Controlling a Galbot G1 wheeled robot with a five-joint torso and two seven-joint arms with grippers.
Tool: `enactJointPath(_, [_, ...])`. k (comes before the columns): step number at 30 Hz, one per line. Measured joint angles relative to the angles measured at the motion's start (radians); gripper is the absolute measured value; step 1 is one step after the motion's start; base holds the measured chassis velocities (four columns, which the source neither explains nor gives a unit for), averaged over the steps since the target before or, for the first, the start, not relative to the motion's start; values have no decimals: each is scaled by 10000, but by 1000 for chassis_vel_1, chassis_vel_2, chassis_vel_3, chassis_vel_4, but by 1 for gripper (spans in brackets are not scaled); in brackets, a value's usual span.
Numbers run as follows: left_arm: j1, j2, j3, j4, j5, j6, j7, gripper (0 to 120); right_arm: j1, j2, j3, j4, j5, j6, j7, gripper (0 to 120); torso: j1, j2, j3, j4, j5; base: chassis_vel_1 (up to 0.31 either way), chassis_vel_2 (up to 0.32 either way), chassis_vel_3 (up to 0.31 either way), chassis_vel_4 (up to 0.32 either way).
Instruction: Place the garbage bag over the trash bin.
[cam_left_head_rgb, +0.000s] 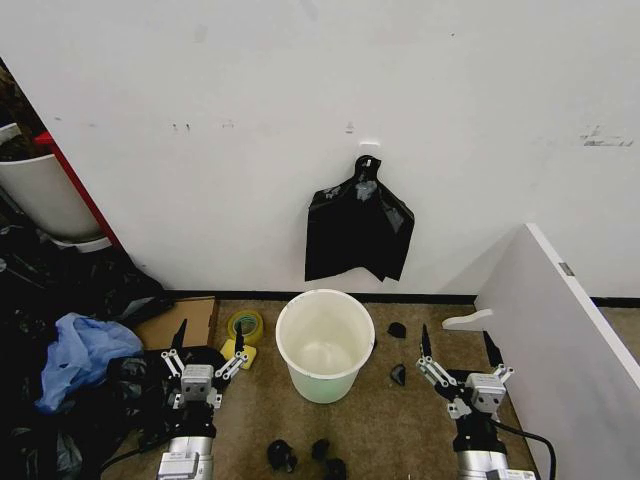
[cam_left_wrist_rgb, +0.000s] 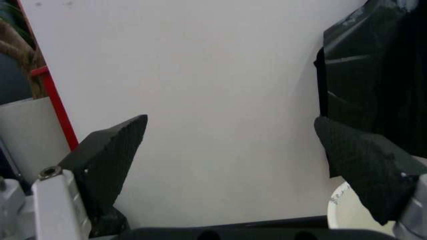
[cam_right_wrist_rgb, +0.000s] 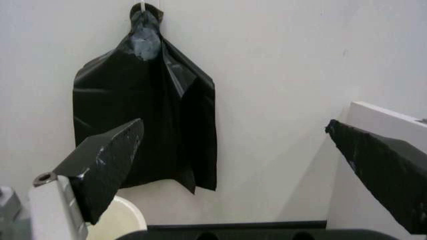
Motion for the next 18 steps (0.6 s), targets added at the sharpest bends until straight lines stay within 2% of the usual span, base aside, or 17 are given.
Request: enactJointPath(18, [72,-1,84,43,17,10,-5,99,156,0,-38,-186,4,-51,12,100,0,0,0,0,0,0,0,0,0])
